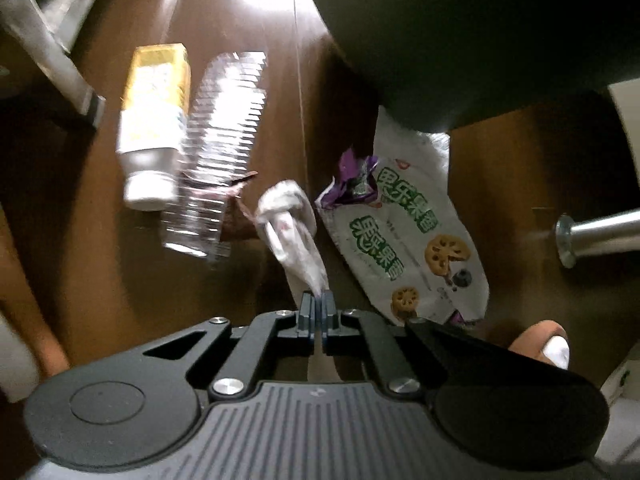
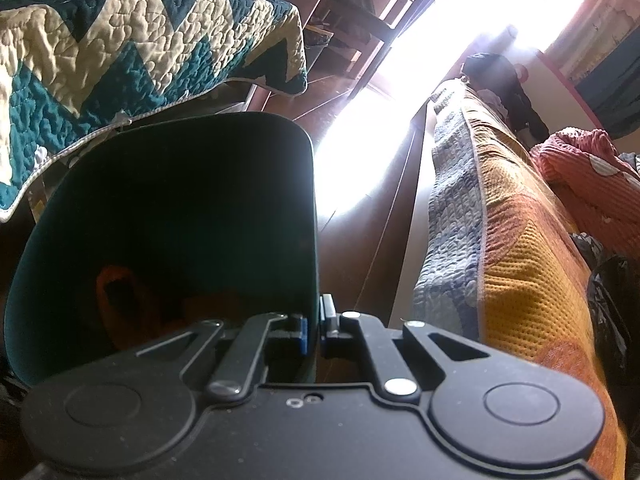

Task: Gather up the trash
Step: 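Close the left gripper on the white twisted tissue, then lift the white tissue with the left gripper and carry it over the bin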

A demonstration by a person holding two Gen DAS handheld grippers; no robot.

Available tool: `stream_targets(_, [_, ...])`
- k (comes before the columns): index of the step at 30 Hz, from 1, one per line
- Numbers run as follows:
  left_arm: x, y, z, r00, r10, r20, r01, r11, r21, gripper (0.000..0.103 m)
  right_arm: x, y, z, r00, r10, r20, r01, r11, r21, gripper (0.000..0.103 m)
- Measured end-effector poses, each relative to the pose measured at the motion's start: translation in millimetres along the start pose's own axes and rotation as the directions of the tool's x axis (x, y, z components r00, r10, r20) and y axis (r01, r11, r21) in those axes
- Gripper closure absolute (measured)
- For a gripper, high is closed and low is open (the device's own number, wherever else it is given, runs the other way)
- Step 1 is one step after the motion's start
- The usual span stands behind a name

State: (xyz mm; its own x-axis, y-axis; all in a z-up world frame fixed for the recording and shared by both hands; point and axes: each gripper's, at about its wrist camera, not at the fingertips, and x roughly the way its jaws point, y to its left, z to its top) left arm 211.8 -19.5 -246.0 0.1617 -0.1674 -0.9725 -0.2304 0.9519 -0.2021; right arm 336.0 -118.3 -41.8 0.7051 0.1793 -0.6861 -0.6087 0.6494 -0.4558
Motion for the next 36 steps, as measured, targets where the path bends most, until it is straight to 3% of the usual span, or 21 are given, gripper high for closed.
stream_targets(12, [-83,11,-24,0.998,-0.062,-0.005,0.062,0.998,-0.003,0.102,-4,10,4,1.000,0.008,0.009,-0.008,1.000,-0.027,0.098])
stream_targets(18, [-143,9,-34,0.988,-0.144,0.052,0.142,0.989,0.045,0.102,-5,12,5,1.000,0.012,0.012,-0.011,0.999,-0.035,0.098])
stream_targets(22, [-190,5,-32,0.974,-0.185,0.129,0.176,0.981,0.083,0.102,-5,13,6,1.000,0.015,0.013,-0.015,0.999,-0.039,0.098])
stream_targets(30, [-276,-21,-1,0.894,-0.291,0.341,0.239,0.953,0.186,0.102,-5,13,6,1.000,0.015,0.009,-0.014,0.999,-0.033,0.099])
stream_targets(33, [-274,-27,20,0.888,-0.266,0.375,0.206,0.960,0.191,0.102,-5,13,6,1.000,0.013,0.008,-0.012,0.999,-0.036,0.099])
stream_targets(36, [-258,-31,41,0.897,-0.243,0.370,0.197,0.968,0.158,0.102,-5,14,6,1.000,0.013,0.008,-0.013,0.999,-0.038,0.099])
